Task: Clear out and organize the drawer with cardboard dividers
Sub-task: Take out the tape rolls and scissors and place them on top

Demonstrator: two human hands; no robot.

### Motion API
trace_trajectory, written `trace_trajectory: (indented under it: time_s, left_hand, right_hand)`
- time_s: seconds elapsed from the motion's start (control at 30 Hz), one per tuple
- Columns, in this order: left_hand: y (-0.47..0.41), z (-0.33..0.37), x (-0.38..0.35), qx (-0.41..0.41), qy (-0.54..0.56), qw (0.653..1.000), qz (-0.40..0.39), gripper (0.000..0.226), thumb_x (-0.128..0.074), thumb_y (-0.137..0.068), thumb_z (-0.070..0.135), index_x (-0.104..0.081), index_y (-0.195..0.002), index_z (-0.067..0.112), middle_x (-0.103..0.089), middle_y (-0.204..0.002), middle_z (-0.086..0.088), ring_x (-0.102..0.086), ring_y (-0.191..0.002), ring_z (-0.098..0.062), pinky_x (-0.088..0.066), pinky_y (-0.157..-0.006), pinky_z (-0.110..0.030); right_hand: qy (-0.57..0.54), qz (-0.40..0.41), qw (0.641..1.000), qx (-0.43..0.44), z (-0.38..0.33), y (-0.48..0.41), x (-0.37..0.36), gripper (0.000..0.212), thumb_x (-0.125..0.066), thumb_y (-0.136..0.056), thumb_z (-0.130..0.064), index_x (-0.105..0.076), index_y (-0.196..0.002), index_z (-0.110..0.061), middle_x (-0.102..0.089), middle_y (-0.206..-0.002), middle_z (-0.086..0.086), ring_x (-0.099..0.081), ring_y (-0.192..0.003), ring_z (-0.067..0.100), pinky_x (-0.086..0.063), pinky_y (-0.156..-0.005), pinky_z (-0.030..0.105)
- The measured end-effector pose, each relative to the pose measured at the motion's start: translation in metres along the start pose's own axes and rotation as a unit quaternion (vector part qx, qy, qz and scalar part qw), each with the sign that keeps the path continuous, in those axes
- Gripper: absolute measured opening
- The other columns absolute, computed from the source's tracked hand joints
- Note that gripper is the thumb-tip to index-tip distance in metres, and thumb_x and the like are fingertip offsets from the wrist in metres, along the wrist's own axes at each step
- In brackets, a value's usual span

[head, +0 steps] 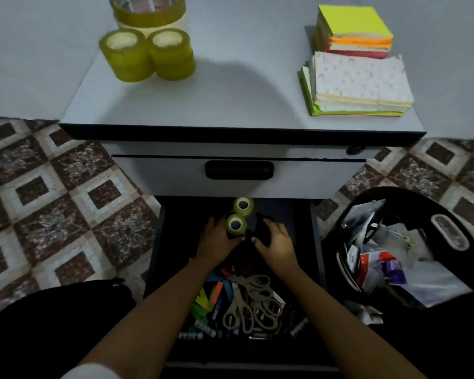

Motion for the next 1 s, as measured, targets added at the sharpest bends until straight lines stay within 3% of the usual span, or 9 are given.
trace_trajectory:
  time_s: [0.2, 0.5, 0.7, 0.87, 1.0]
  left_hand:
    - [-0.015, -0.005, -0.012, 0.048, -0.09, 0.995, -0.005, 0.071, -0.06, -0.083, 0.05, -0.031, -0.145, 0.029, -0.023, -0.151, -0.014, -0.022, -0.136, -0.038, -0.023, -0.11, -0.048]
    - [-0.001, -0.024, 0.014, 0.022, -0.042, 0.998, 0.039, 0.061, -0.071, -0.077, 0.032, -0.05, -0.132, 0.016, -0.043, -0.13, -0.016, -0.042, -0.12, -0.037, -0.041, -0.098, -0.045]
    - [0.013, -0.045, 0.029, 0.035, 0.008, 0.997, 0.063, 0.062, -0.074, -0.077, 0.024, -0.05, -0.131, 0.007, -0.043, -0.126, -0.019, -0.043, -0.119, -0.037, -0.039, -0.101, -0.039]
    - [0.024, -0.042, 0.037, 0.03, 0.034, 0.996, 0.073, 0.061, -0.074, -0.077, 0.019, -0.048, -0.13, 0.005, -0.044, -0.125, -0.018, -0.044, -0.118, -0.034, -0.037, -0.097, -0.032]
    - [0.033, -0.033, 0.043, 0.012, 0.042, 0.996, 0.08, 0.056, -0.075, -0.076, 0.021, -0.049, -0.124, 0.005, -0.045, -0.121, -0.014, -0.045, -0.115, -0.03, -0.037, -0.09, -0.028]
  right_hand:
    - [-0.006, 0.007, 1.0, -0.005, 0.006, -0.024, -0.003, 0.058, -0.063, -0.088, -0.02, -0.04, -0.139, -0.005, -0.043, -0.137, 0.018, -0.044, -0.126, 0.03, -0.03, -0.102, 0.024]
    - [0.01, 0.033, 0.999, -0.04, 0.002, -0.06, -0.022, 0.063, -0.071, -0.081, -0.026, -0.046, -0.133, -0.001, -0.046, -0.131, 0.023, -0.045, -0.118, 0.039, -0.035, -0.095, 0.034]
    - [0.068, 0.04, 0.994, -0.08, -0.006, -0.076, -0.033, 0.066, -0.07, -0.078, -0.039, -0.044, -0.134, -0.016, -0.032, -0.137, 0.018, -0.035, -0.121, 0.04, -0.037, -0.095, 0.041]
    - [0.068, 0.043, 0.994, -0.076, -0.001, -0.066, -0.036, 0.062, -0.072, -0.078, -0.033, -0.049, -0.129, -0.008, -0.039, -0.132, 0.018, -0.04, -0.117, 0.038, -0.04, -0.09, 0.042]
    - [-0.04, 0.06, 0.996, -0.055, -0.001, -0.04, -0.03, 0.053, -0.076, -0.074, -0.018, -0.055, -0.118, 0.001, -0.049, -0.12, 0.021, -0.049, -0.112, 0.037, -0.038, -0.089, 0.032]
Point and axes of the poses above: each hand's wrist, its own y-axis away from the middle knuckle, its own x-axis out of the back of the hand, z = x × y, the point moved 6 cm from there along -y, towards the middle knuckle
